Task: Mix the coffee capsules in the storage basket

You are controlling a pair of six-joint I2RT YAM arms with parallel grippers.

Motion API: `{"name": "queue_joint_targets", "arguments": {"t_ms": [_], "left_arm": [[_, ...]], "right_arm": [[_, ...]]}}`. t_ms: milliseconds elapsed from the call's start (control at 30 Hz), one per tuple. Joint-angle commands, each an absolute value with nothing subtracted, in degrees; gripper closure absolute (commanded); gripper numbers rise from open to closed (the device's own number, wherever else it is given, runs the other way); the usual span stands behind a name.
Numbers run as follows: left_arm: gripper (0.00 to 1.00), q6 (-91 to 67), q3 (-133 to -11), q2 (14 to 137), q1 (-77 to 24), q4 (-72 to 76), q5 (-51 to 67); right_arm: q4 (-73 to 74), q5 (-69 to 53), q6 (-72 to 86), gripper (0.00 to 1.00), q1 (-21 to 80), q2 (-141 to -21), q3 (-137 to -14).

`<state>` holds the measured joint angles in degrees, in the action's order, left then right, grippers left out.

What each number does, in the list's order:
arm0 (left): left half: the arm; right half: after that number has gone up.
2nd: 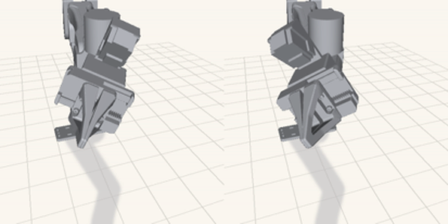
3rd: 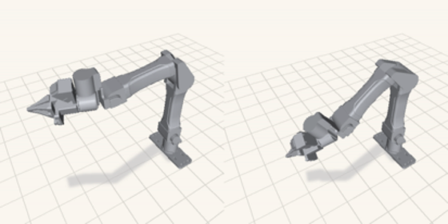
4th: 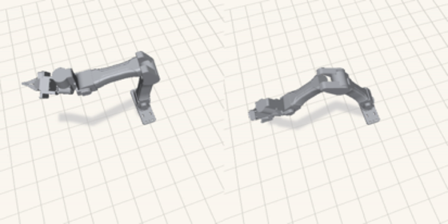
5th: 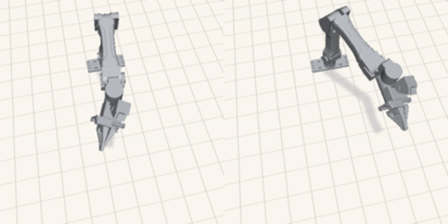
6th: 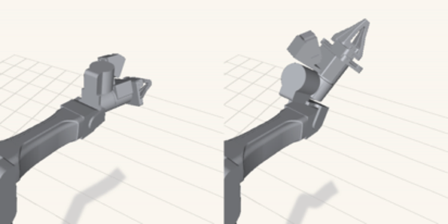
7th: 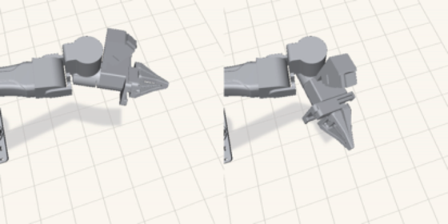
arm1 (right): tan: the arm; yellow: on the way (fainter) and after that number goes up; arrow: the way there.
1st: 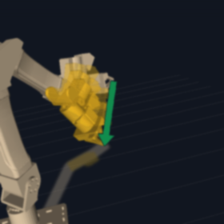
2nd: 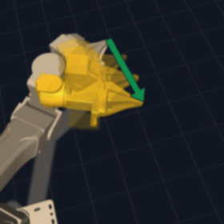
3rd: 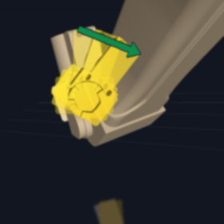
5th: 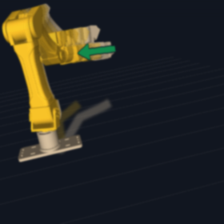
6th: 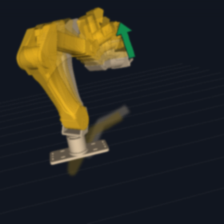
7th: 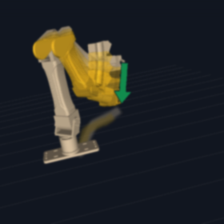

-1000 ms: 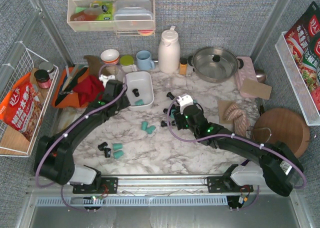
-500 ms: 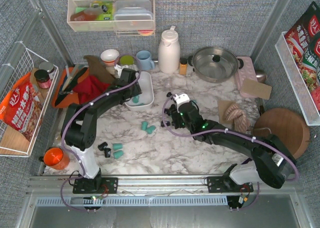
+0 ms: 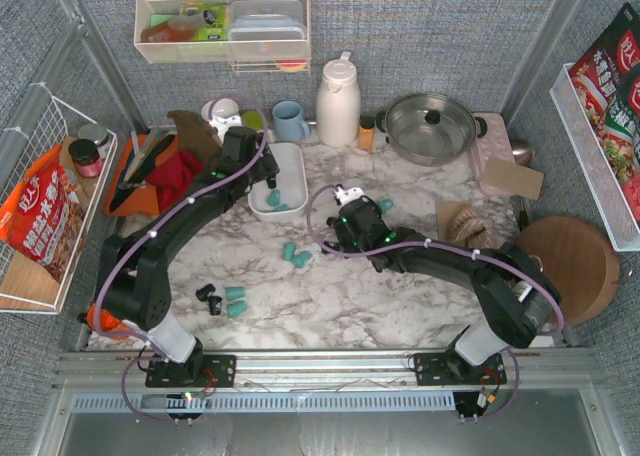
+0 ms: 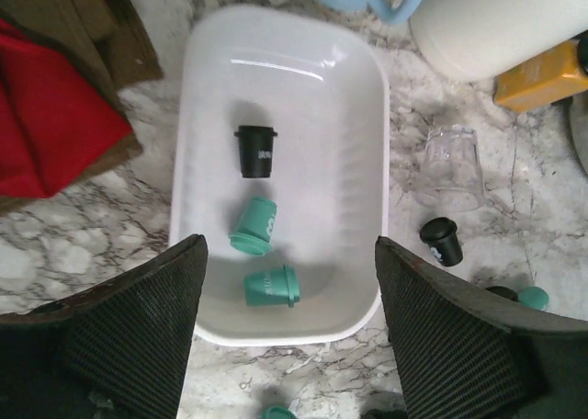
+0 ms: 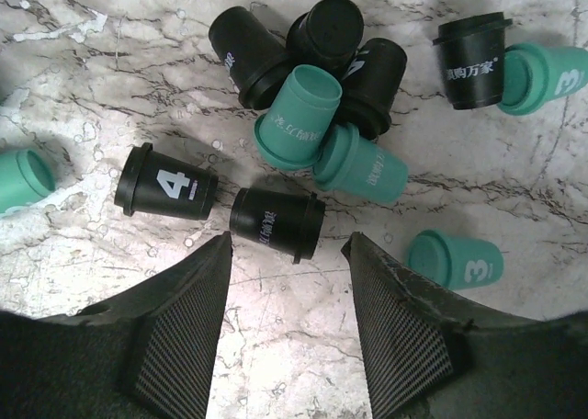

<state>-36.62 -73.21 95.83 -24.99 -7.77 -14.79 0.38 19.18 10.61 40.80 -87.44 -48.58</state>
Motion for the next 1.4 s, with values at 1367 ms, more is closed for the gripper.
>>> {"name": "queue_joint_targets", "arguments": {"t_ms": [1367], "left_arm": [[0.01, -15.73, -48.65, 53.06, -23.57, -10.32, -25.57]], "right_arm": [[5.35, 15.49, 13.28, 0.56, 41.01, -86.42, -61.65]]}}
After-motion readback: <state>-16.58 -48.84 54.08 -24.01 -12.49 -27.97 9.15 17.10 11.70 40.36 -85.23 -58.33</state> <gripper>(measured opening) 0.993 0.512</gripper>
